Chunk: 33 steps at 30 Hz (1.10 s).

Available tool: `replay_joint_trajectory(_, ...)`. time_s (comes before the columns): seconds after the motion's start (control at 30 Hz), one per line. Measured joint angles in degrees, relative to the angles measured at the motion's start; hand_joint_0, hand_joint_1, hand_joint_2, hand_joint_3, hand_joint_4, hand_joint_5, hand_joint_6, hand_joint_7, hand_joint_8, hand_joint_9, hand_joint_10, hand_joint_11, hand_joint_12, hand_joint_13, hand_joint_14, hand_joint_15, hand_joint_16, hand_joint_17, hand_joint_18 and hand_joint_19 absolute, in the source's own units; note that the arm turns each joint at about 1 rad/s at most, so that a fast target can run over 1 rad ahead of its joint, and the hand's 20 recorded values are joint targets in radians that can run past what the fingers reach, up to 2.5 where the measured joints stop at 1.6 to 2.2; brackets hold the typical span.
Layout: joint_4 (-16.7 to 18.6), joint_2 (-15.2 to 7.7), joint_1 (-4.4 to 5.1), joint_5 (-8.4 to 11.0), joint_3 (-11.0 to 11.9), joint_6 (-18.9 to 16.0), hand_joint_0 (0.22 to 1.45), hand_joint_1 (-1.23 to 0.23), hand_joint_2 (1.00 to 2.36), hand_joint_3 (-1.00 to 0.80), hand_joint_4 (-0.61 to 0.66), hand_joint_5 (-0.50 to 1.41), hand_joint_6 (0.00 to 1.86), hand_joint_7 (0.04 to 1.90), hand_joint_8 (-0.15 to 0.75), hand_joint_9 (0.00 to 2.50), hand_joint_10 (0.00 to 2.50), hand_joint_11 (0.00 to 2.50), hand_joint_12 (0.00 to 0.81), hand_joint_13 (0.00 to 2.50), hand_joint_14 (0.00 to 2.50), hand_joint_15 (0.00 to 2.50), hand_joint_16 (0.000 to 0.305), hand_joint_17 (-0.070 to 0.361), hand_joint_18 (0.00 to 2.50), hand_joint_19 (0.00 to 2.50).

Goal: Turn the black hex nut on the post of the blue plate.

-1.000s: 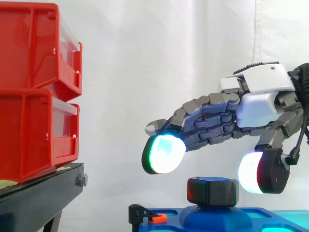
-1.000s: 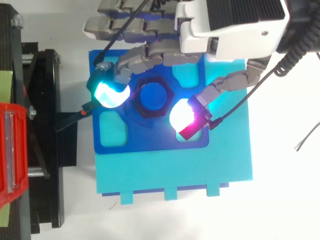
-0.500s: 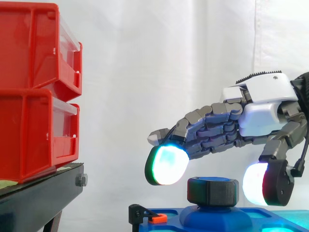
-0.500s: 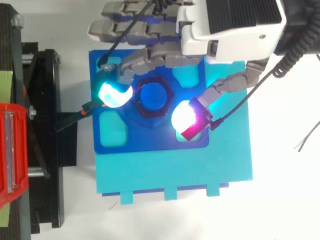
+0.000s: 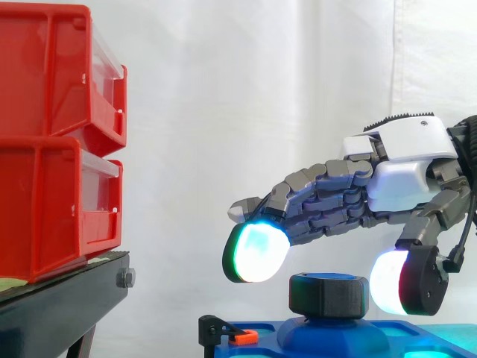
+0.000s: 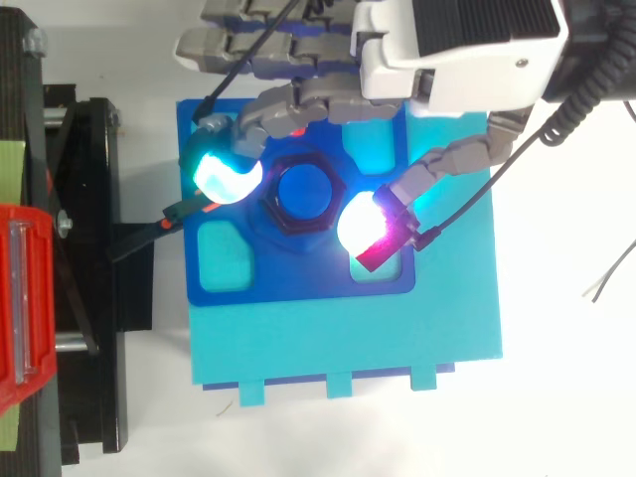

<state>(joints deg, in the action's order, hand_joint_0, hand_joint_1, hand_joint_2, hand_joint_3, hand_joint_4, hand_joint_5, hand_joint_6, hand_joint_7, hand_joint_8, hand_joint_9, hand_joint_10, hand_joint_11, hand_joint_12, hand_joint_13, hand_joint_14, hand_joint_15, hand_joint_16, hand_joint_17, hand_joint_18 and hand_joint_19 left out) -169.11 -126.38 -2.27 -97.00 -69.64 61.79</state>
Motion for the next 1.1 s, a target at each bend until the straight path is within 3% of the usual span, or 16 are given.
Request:
replay_joint_trajectory(0.37, 0.0, 0.0, -0.36, -0.51, 0.0, 0.1, 0.46, -0.94, 1.0, -0.5, -0.02, -0.3, 0.5, 0.65, 0.099, 0.0, 0.0, 0.0, 0.283, 0.0, 0.0, 0.0, 0.043, 0.096, 0.0, 0.0)
replay_joint_trajectory(0.83, 0.0, 0.0, -0.56, -0.91, 0.0, 0.1, 0.43, -0.88, 1.0, -0.5, 0.13, -0.29, 0.5, 0.74, 0.128, 0.0, 0.0, 0.0, 0.299, 0.0, 0.0, 0.0, 0.045, 0.102, 0.0, 0.0)
replay_joint_trajectory(1.1, -0.1, 0.1, -0.63, -1.05, 0.0, 0.1, 0.43, -0.9, 1.0, -0.5, 0.14, -0.28, 0.5, 0.79, 0.127, 0.0, 0.0, 0.0, 0.297, 0.0, 0.0, 0.0, 0.045, 0.102, 0.0, 0.0)
